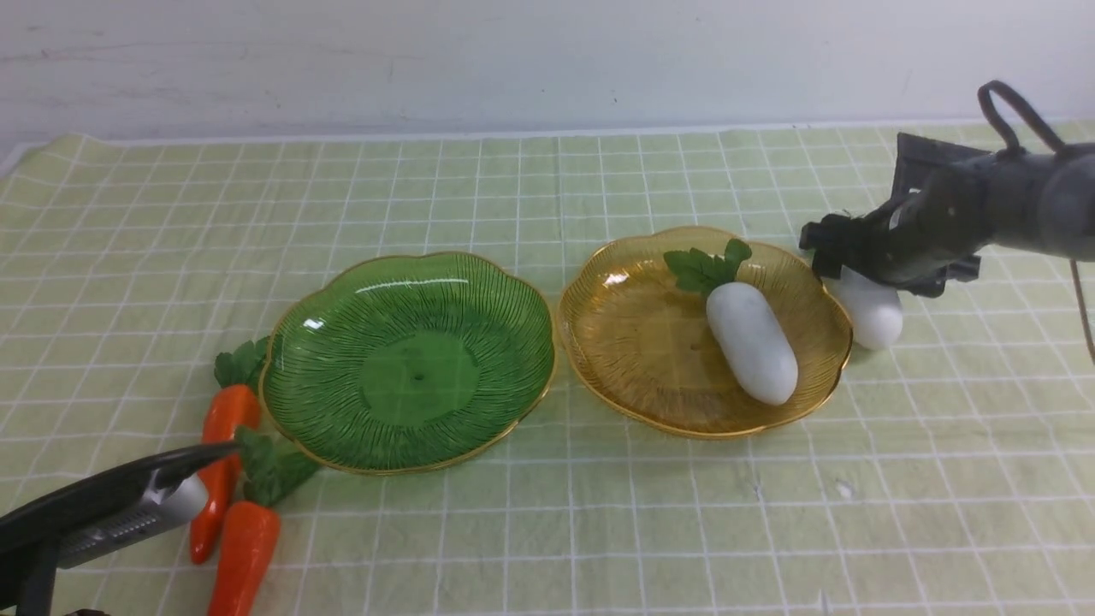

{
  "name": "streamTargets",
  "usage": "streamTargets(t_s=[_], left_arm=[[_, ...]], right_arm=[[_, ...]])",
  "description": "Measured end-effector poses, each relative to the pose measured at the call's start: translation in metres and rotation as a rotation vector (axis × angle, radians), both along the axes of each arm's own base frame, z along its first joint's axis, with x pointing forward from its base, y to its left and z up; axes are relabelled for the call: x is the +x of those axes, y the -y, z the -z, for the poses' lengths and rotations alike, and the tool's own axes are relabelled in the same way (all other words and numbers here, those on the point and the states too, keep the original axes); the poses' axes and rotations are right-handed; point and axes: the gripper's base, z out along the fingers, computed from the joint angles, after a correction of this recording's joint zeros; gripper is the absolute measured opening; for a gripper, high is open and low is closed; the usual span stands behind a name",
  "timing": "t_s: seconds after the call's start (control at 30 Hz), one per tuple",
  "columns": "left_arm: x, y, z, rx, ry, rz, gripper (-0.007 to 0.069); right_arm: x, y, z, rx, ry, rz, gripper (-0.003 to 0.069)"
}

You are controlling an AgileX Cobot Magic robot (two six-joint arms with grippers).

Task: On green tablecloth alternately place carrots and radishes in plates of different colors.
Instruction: 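Place the white radish on the plate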

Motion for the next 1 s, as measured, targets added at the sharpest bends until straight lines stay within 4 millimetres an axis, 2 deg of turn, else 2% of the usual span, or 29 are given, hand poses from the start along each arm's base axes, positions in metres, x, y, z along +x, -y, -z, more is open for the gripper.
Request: streamTargets(t_s=[0.13,0.23,0.33,0.37,0.47,0.5,0.6,0.67,0.7,0.73,0.83,0.9,0.97,1.0], left_arm=[[0.000,0.000,0.000,0.000,0.000,0.000,0.0034],[0.000,0.000,0.000,0.000,0.000,0.000,0.0034],[0.000,0.000,0.000,0.000,0.000,0.000,0.0034],[0.000,0.000,0.000,0.000,0.000,0.000,0.0034],[0.000,0.000,0.000,0.000,0.000,0.000,0.0034],[0.000,0.000,0.000,0.000,0.000,0.000,0.0034],[0.000,0.000,0.000,0.000,0.000,0.000,0.0034],[0.000,0.000,0.000,0.000,0.000,0.000,0.0034],[0.000,0.000,0.000,0.000,0.000,0.000,0.0034],[0.000,0.000,0.000,0.000,0.000,0.000,0.0034],[0.000,0.000,0.000,0.000,0.000,0.000,0.0034],[0.000,0.000,0.000,0.000,0.000,0.000,0.0034],[0.000,0.000,0.000,0.000,0.000,0.000,0.0039],[0.000,0.000,0.000,0.000,0.000,0.000,0.0043]], right_arm=[[-0.001,0.007,-0.002,-0.023,-0.011,0.002,0.0483],[-0.003,0.024,-0.017,-0.082,-0.051,0.018,0.0484],[-0.007,0.040,-0.053,-0.134,-0.058,0.047,0.0484],[-0.008,0.041,-0.059,-0.137,-0.057,0.050,0.0484],[-0.023,0.042,-0.109,-0.155,-0.055,0.059,0.0484],[-0.029,0.038,-0.119,-0.149,-0.063,0.046,0.0484],[-0.039,0.023,-0.133,-0.132,-0.097,-0.021,0.0484],[-0.044,-0.002,-0.134,-0.105,-0.120,-0.117,0.0484],[-0.044,-0.004,-0.134,-0.109,-0.121,-0.126,0.0484],[-0.045,-0.026,-0.128,-0.095,-0.134,-0.202,0.0484],[-0.047,-0.059,-0.115,-0.099,-0.161,-0.303,0.0484],[-0.047,-0.069,-0.109,-0.101,-0.173,-0.329,0.0484],[-0.050,-0.093,-0.093,-0.111,-0.207,-0.390,0.0484],[-0.050,-0.100,-0.089,-0.115,-0.215,-0.405,0.0484]])
